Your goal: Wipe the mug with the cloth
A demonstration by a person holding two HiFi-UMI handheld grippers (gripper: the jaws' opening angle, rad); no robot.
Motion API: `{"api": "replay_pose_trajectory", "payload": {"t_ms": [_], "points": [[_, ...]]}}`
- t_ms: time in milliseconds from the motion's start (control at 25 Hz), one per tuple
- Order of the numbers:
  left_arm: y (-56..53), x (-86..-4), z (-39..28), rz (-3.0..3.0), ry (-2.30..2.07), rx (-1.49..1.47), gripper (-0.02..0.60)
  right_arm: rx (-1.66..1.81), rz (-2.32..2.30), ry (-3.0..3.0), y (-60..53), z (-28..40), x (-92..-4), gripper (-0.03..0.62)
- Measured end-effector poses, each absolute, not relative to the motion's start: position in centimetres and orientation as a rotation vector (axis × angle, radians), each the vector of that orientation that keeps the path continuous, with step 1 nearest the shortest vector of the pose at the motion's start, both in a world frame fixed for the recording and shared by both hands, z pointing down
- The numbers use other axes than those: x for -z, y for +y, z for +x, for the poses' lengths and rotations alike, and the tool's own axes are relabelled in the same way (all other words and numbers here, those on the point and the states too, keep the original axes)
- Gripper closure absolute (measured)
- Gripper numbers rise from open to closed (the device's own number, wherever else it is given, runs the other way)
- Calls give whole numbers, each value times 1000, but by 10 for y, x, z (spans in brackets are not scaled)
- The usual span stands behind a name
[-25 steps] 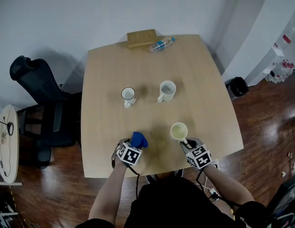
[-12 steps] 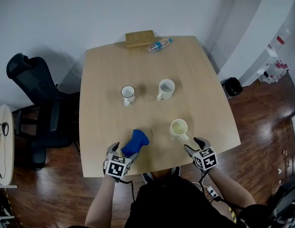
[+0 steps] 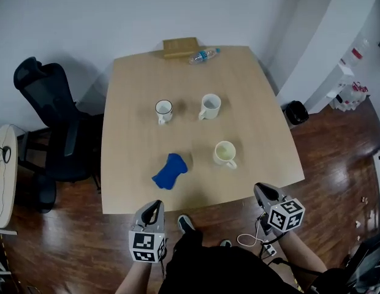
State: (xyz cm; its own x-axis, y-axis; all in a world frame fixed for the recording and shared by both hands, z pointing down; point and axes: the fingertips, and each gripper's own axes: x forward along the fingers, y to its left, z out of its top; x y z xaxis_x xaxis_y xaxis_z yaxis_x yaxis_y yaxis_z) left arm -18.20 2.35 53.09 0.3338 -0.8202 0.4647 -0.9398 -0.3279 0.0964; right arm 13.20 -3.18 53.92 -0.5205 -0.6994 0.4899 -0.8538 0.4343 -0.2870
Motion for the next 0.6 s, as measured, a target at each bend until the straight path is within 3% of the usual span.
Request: {"api": "replay_pose_trajectory", "payload": {"t_ms": [360,600], "points": [[126,-481,-42,2361,-1538,-402,578,-651,1230,-2646,77,166,-492,572],[178,-476,-17,2346,-1526,-413,578,-475,1175,-2672,130,182,-479,572]]}}
